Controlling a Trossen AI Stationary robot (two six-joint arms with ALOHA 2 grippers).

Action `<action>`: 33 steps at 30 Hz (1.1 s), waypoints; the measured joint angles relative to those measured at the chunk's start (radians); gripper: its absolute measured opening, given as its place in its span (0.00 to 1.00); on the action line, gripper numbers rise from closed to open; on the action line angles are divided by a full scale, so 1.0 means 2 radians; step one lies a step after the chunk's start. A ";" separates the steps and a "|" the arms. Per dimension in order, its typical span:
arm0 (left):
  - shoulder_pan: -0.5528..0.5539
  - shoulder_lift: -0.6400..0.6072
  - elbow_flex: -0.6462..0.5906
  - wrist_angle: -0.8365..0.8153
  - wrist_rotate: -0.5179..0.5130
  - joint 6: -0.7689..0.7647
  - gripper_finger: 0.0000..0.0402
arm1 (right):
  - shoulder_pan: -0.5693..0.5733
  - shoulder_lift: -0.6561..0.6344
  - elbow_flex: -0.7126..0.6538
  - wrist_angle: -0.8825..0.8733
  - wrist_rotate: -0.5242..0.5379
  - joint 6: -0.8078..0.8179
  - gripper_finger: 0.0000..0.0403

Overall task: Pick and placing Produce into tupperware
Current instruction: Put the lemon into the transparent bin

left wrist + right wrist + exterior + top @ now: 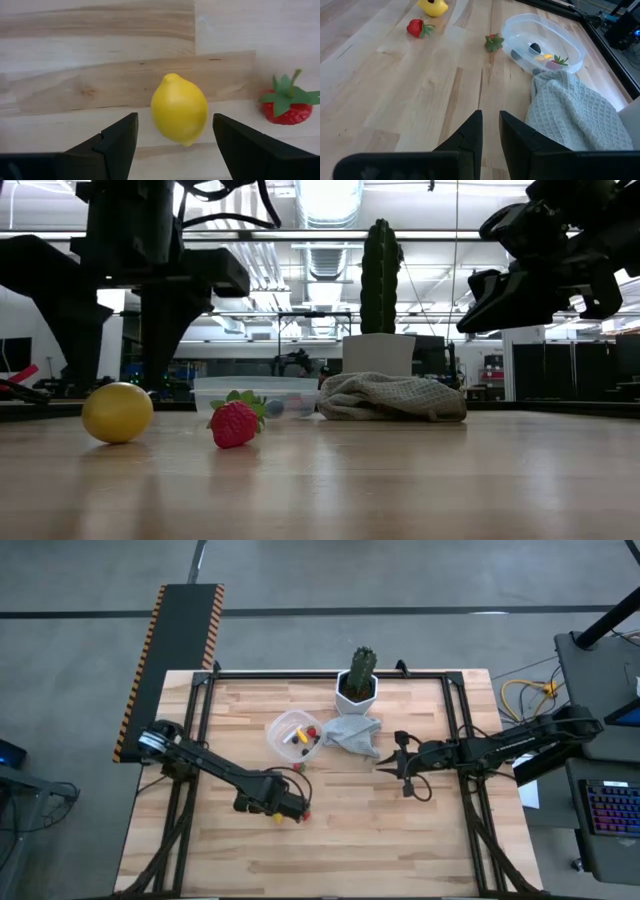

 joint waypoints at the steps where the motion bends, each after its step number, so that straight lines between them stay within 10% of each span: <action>1: 0.000 0.002 0.001 0.000 0.002 0.000 0.60 | 0.000 0.000 0.000 0.000 0.000 0.000 0.14; 33: 0.000 0.033 -0.012 0.014 0.010 -0.014 0.60 | 0.000 0.000 -0.007 -0.002 0.000 0.000 0.14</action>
